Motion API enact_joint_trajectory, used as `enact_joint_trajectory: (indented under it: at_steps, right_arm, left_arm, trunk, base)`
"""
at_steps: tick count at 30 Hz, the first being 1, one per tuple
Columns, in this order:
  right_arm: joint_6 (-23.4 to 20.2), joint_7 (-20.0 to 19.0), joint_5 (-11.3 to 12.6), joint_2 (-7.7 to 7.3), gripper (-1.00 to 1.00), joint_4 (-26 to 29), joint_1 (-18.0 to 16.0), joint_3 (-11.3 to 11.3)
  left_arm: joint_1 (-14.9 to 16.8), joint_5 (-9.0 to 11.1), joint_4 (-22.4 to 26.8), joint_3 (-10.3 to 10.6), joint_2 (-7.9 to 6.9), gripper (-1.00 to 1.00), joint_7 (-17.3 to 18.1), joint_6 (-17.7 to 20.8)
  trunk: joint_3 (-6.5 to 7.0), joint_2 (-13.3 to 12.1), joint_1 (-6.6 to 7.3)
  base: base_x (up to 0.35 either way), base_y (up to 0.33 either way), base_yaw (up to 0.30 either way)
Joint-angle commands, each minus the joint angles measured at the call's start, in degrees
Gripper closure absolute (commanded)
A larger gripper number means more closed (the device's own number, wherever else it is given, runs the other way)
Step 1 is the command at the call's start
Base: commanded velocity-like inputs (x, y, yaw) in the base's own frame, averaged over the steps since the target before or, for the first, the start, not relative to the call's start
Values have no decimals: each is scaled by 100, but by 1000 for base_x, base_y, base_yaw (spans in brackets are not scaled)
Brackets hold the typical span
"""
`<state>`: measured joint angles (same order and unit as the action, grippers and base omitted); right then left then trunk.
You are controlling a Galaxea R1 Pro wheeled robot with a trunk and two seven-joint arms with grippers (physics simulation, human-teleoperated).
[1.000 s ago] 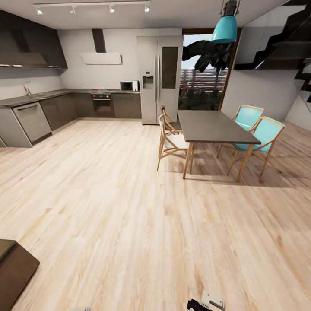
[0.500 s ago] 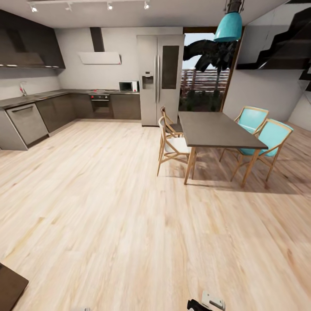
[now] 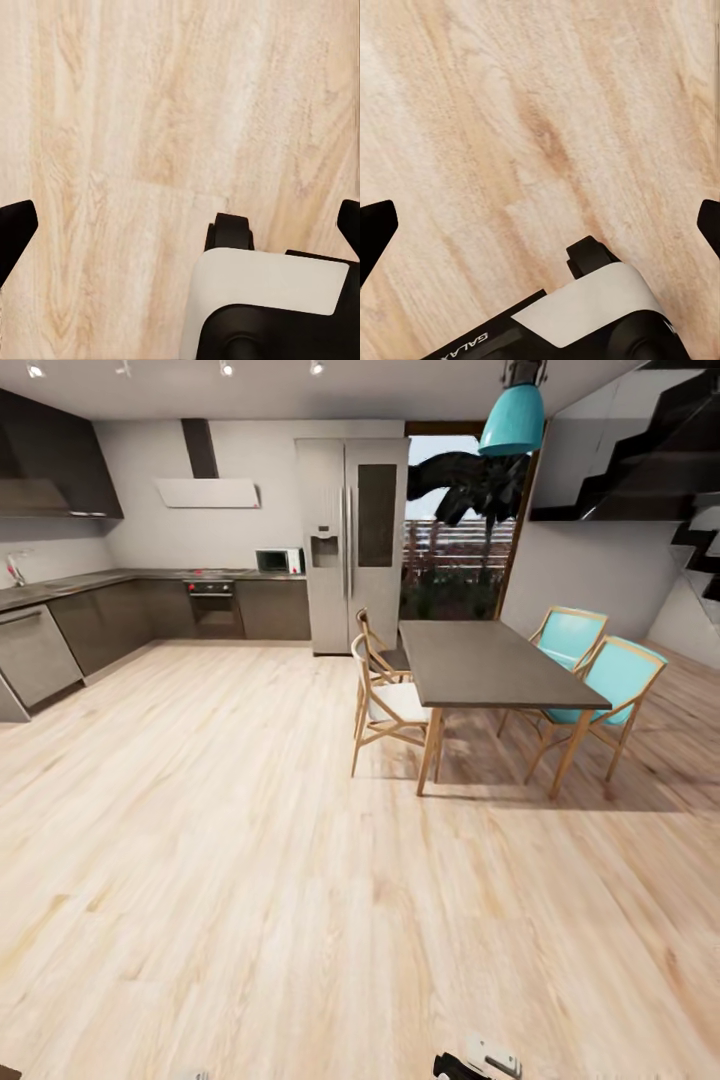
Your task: Place each of the two pumpkins and all three candles from the living room inside a cabinet in the living room (use any cabinet), then make sure every cabinet is closed, and position the cauldron so it is next to a table in the living room.
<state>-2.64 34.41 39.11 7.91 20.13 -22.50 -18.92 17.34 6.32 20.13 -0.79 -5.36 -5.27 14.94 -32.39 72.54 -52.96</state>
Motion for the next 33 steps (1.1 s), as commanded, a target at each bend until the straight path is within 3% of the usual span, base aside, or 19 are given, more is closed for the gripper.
enact_joint_trajectory:
  at_steps: [1,33]
  right_arm:
    - [0,-2,0,0,-100,0,0,1]
    - [0,-5,9,-2,-100,-9,0,10]
  left_arm:
    - [0,0,0,0,0,-100,0,0]
    - [-3,0,0,0,-2,-100,0,1]
  trunk:
    - [0,0,0]
    - [0,0,0]
  base:
    - [19,0,-270]
    - [1,0,-282]
